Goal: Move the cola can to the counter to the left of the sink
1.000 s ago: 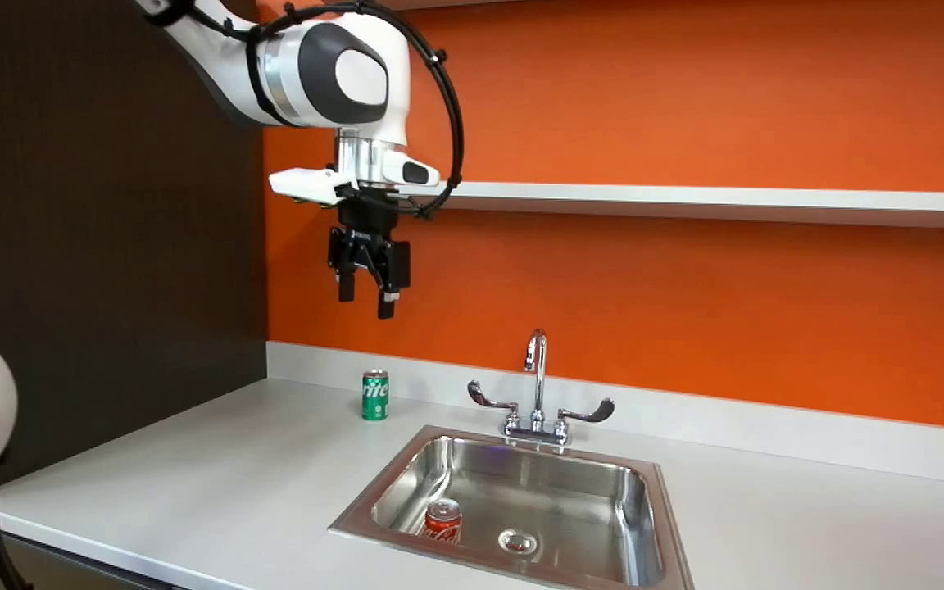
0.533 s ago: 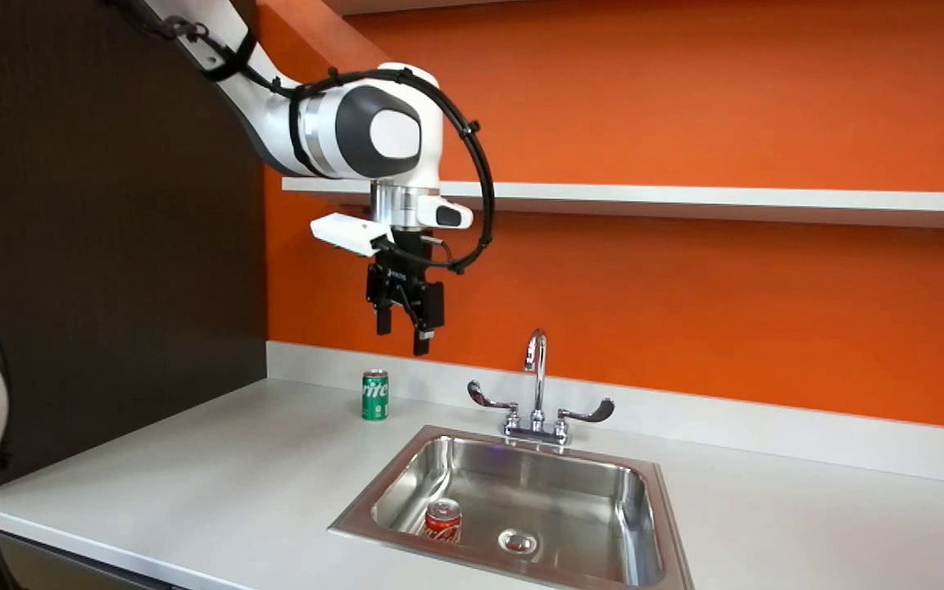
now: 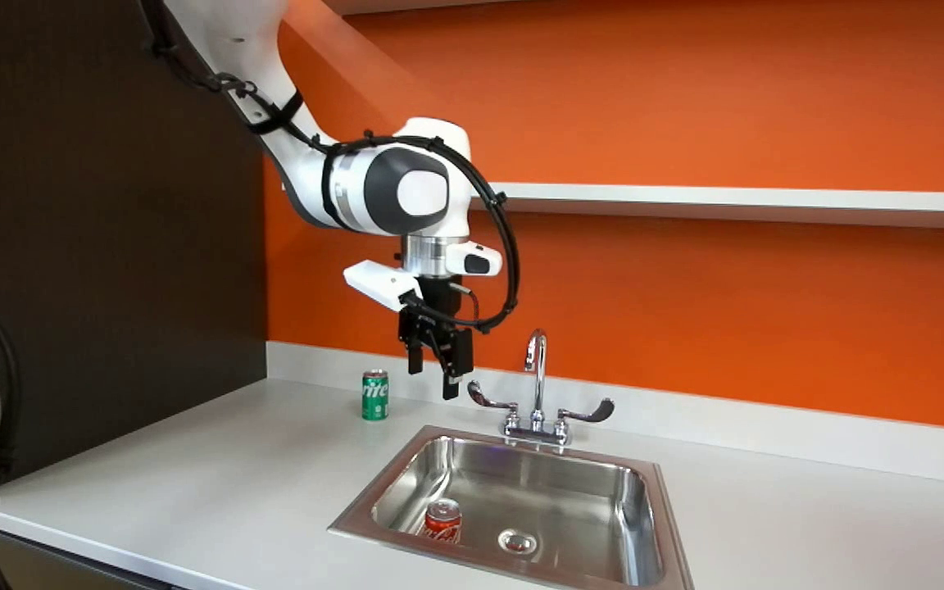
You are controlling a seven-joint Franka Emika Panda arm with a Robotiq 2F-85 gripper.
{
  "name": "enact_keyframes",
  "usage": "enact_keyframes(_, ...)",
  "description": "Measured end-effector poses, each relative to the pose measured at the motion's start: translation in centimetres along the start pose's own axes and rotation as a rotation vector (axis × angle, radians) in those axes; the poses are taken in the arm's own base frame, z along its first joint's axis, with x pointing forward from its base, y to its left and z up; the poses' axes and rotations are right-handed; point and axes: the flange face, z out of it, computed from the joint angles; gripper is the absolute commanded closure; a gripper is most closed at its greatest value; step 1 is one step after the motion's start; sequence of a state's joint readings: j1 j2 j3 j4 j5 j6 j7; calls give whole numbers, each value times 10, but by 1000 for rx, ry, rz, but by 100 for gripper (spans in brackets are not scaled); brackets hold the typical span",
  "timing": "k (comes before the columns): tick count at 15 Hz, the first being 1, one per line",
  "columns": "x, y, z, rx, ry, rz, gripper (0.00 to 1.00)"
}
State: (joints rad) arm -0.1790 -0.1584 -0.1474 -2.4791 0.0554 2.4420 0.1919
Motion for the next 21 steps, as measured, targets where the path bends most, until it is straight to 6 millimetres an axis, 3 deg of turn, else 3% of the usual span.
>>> enact_keyframes(15,-2,24,87,-46,-2,38,0)
enact_keyframes(21,-1,47,120,-67,13,88,0)
